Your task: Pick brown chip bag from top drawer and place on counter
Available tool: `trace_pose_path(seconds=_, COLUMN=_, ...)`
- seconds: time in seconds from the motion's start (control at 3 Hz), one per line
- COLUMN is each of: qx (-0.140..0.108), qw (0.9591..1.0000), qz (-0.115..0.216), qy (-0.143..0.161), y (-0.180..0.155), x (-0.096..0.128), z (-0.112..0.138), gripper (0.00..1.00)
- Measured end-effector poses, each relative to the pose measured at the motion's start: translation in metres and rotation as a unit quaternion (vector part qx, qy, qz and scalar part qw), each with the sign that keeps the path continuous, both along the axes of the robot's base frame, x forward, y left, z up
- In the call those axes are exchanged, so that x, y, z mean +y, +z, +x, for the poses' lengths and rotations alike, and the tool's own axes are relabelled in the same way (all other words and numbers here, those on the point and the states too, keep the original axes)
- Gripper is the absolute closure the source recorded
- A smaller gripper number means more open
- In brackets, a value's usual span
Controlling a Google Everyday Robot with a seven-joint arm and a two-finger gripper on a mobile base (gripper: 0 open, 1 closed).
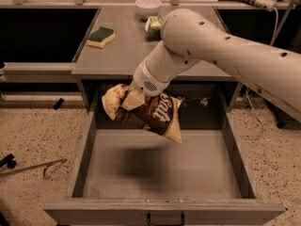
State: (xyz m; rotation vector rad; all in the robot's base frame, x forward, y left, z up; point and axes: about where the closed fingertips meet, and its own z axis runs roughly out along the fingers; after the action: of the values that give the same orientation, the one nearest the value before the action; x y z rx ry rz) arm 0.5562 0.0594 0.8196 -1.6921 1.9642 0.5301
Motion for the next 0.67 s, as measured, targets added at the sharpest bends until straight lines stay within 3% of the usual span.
trace_pose_path(seconds=0.33, qx=-0.019, qw=0.9997, qz=-0.006, qy=0.011, y=0.035, x=0.0, z=0.008, gripper=1.0)
trace_pose_path(seconds=0.67, qx=-0.053, qw=0.9979, qz=-0.019, qy=0.03, y=0.095, x=0.007, z=0.025, gripper=1.0)
